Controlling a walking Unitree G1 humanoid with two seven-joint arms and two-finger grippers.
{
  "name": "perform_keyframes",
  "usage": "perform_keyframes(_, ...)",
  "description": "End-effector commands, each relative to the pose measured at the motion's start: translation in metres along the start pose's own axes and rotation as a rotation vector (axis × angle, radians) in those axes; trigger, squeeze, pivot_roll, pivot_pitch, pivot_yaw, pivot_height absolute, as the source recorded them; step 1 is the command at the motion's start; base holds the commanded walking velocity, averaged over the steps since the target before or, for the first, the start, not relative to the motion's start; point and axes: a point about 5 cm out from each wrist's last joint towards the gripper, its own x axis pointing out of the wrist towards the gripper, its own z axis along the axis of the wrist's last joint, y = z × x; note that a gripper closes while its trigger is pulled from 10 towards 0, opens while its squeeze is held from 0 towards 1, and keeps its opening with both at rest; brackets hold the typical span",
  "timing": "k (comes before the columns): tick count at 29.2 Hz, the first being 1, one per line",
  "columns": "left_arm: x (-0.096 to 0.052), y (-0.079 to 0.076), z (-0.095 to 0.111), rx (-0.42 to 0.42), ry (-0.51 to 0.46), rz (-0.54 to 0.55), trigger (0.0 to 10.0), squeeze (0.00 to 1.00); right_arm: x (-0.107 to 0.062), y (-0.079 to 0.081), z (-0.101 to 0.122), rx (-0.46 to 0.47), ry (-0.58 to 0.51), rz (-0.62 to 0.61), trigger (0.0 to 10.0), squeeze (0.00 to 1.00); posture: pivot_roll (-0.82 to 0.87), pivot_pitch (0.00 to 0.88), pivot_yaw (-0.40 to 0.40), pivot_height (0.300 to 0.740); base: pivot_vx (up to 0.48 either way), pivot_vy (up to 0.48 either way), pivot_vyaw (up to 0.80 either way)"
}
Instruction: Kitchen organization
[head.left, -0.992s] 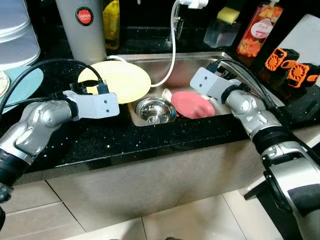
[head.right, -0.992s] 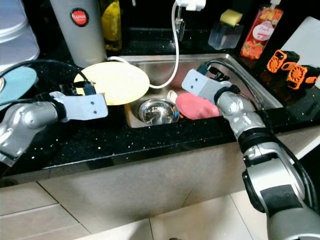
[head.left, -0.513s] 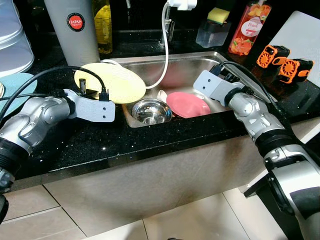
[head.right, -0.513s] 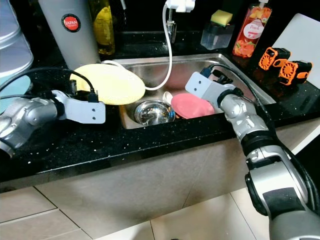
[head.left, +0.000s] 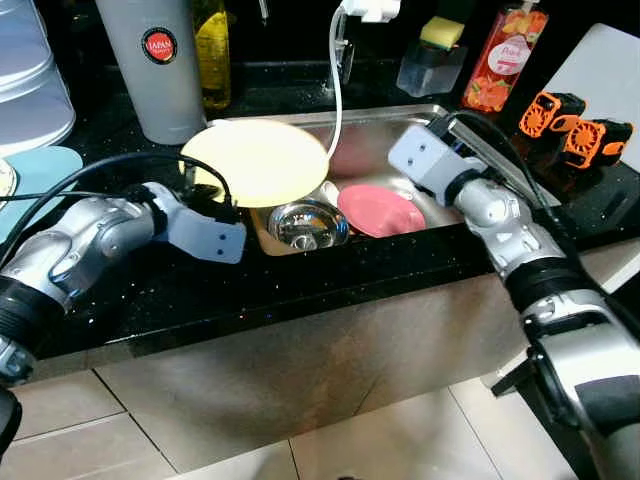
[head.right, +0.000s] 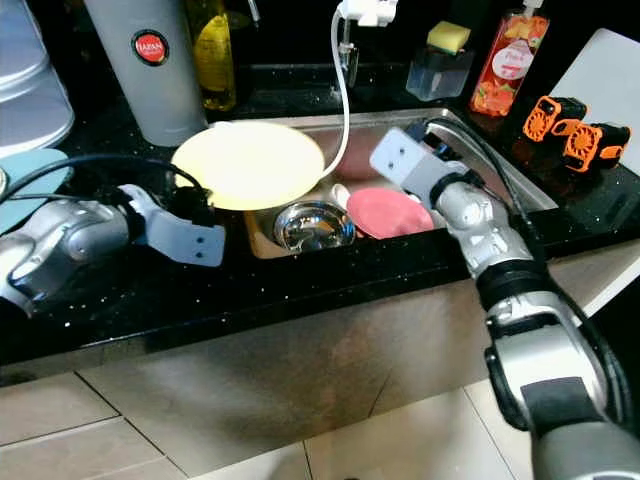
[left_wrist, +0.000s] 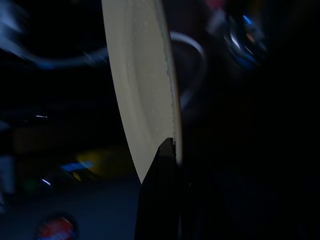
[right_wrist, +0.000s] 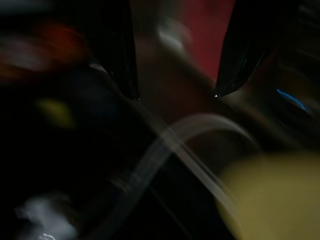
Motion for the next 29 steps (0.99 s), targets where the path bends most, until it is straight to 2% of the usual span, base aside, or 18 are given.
perform_keyframes(1,0.004,0.010,0.006,0.013,-0.026,0.072,10.0,0.00,-0.003,-0.003,0.002,0.121,-0.026,0.020,10.0,0.00,0.17,0.002,-0.100,0.740,0.000,0.000,0.00)
perform_keyframes(3,0.006,0.015,0.008,0.013,-0.032,0.122,10.0,0.00,0.000,0.005,0.008,0.248,-0.059,0.065,10.0,0.00,0.16,0.000,-0.100,0.740,0.000,0.000,0.00)
perform_keyframes(4,0.006,0.015,0.008,0.013,-0.032,0.122,10.0,0.00,0.000,0.005,0.008,0.248,-0.059,0.065,10.0,0.00,0.16,0.000,-0.100,0.740,0.000,0.000,0.00)
perform_keyframes(6,0.009,0.021,0.012,0.012,-0.045,0.182,10.0,0.00,0.002,0.018,0.011,0.393,-0.068,0.124,10.0,0.00,0.16,0.000,-0.101,0.740,0.000,0.000,0.00)
perform_keyframes(7,0.009,0.021,0.012,0.012,-0.045,0.182,10.0,0.00,0.002,0.018,0.011,0.393,-0.068,0.124,10.0,0.00,0.16,0.000,-0.101,0.740,0.000,0.000,0.00)
perform_keyframes(9,0.009,0.022,0.013,0.009,-0.050,0.192,10.0,0.00,0.004,0.022,0.006,0.465,-0.043,0.119,10.0,0.00,0.16,0.000,-0.101,0.740,0.000,0.000,0.00)
perform_keyframes(11,0.008,0.022,0.013,0.007,-0.049,0.191,10.0,0.00,0.003,0.022,0.003,0.473,-0.031,0.113,10.0,0.00,0.16,0.000,-0.101,0.740,0.000,0.000,0.00)
perform_keyframes(14,0.005,0.022,0.008,0.007,-0.030,0.206,10.0,0.00,-0.001,0.021,0.001,0.612,-0.047,0.136,10.0,0.00,0.16,0.000,-0.101,0.740,0.000,0.000,0.00)
perform_keyframes(15,0.005,0.022,0.008,0.007,-0.030,0.206,10.0,0.00,-0.001,0.021,0.001,0.612,-0.047,0.136,10.0,0.00,0.16,0.000,-0.101,0.740,0.000,0.000,0.00)
perform_keyframes(19,0.003,0.024,0.004,-0.001,0.001,0.245,10.0,0.00,-0.002,0.018,-0.006,0.715,-0.016,0.092,10.0,0.00,0.16,0.000,-0.103,0.740,0.000,0.000,0.00)
perform_keyframes(21,0.001,0.030,-0.003,-0.007,0.041,0.285,10.0,0.00,-0.003,0.018,-0.015,0.795,0.027,0.052,10.0,0.00,0.16,0.000,-0.104,0.740,0.000,0.000,0.00)
perform_keyframes(22,0.001,0.030,-0.003,-0.007,0.041,0.285,10.0,0.00,-0.003,0.018,-0.015,0.795,0.027,0.052,10.0,0.00,0.16,0.000,-0.104,0.740,0.000,0.000,0.00)
perform_keyframes(23,-0.001,0.032,-0.008,-0.006,0.065,0.292,10.0,0.00,-0.005,0.019,-0.019,0.863,0.039,0.038,10.0,0.00,0.16,0.000,-0.105,0.740,0.000,0.000,0.00)
perform_keyframes(25,-0.003,0.028,-0.015,0.002,0.094,0.277,10.0,0.00,-0.005,0.024,-0.021,1.067,0.034,0.029,10.0,0.00,0.16,0.000,-0.105,0.740,0.000,0.000,0.00)
perform_keyframes(26,-0.003,0.028,-0.015,0.002,0.094,0.277,10.0,0.00,-0.005,0.024,-0.021,1.067,0.034,0.029,10.0,0.00,0.16,0.000,-0.105,0.740,0.000,0.000,0.00)
perform_keyframes(27,-0.003,0.025,-0.016,0.002,0.098,0.264,10.0,0.00,-0.004,0.029,-0.015,1.219,0.004,0.060,10.0,0.00,0.16,0.000,-0.105,0.740,0.000,0.000,0.00)
perform_keyframes(28,-0.003,0.023,-0.016,0.002,0.098,0.255,10.0,0.00,-0.003,0.032,-0.010,1.320,-0.025,0.093,10.0,0.00,0.16,0.000,-0.105,0.740,0.000,0.000,0.00)
perform_keyframes(29,-0.003,0.023,-0.016,0.002,0.098,0.255,10.0,0.00,-0.003,0.032,-0.010,1.320,-0.025,0.093,10.0,0.00,0.16,0.000,-0.105,0.740,0.000,0.000,0.00)
